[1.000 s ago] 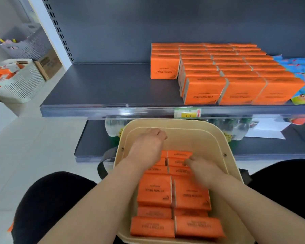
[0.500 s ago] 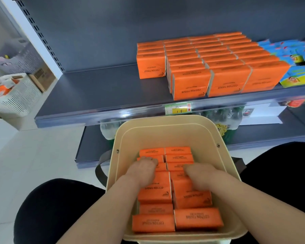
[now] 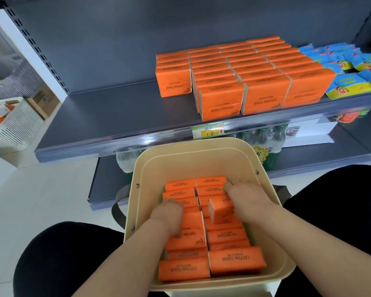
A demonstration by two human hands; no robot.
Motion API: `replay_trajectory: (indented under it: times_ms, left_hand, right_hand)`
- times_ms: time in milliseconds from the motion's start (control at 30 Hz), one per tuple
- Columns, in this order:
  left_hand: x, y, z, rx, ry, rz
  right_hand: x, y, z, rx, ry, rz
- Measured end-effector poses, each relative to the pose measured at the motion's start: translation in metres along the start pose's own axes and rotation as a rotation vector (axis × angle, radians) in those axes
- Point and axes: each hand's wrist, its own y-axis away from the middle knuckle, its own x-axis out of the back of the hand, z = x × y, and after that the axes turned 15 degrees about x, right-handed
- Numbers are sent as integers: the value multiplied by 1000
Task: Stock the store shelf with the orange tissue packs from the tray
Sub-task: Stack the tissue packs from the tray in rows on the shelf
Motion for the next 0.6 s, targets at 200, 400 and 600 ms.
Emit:
replay_trajectory:
  times_ms: [200,400,600]
  left_hand:
    - [3,10,-2,-27,88,-79]
    - [13,23,-12,-32,181,11]
    - [63,38,-32,15,448,383]
  right_hand:
    - [5,-2,2,-39,-57,-9]
    - [20,-1,5,-36,-48,26]
    - [64,3,14,25,60,216]
